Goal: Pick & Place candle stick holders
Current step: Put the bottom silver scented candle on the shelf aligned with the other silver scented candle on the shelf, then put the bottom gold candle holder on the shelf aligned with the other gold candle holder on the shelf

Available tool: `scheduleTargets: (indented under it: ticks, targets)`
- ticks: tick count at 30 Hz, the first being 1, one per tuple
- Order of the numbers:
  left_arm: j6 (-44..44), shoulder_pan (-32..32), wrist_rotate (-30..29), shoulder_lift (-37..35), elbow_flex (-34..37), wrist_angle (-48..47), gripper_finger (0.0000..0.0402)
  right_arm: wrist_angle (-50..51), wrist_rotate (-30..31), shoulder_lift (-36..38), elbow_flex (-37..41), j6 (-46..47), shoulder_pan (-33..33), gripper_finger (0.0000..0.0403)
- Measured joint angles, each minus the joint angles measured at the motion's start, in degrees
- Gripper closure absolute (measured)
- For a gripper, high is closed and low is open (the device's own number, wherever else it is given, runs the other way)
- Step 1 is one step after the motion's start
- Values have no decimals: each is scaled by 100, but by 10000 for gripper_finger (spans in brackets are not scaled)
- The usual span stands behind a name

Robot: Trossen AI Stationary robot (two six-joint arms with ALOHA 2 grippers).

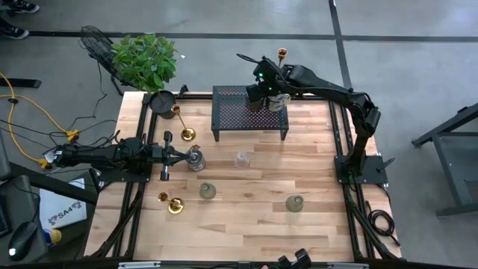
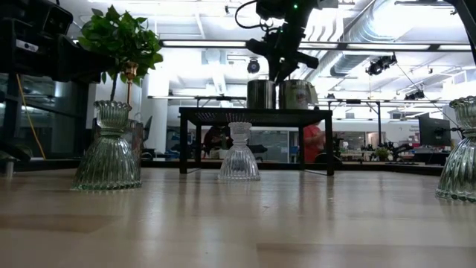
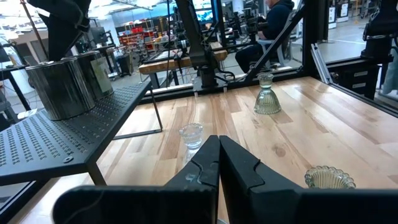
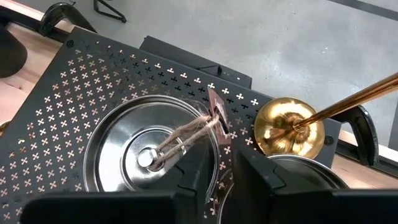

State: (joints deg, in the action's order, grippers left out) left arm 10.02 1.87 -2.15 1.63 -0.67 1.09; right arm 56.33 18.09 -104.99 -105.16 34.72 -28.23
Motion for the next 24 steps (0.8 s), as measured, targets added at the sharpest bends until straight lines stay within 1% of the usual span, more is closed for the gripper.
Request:
scheduleTargets:
  ticks: [8, 12, 16, 19, 24]
  targets:
    - [0, 1, 1, 0, 0, 1, 402, 319, -38, 293, 0, -283, 164, 303]
    - [0, 0, 1, -1, 0, 1, 402, 655, -122, 533, 0, -462, 449, 300]
    - [0, 0, 0, -1, 0, 1, 402, 974, -19, 821, 70, -780, 861, 303]
    - [0, 1, 0, 0, 0, -1, 402, 882, 12, 1201, 503, -1025, 1167, 303]
    - [0, 2, 0, 0, 0, -1, 402, 115, 4, 2162, 1782, -1328, 1597, 303]
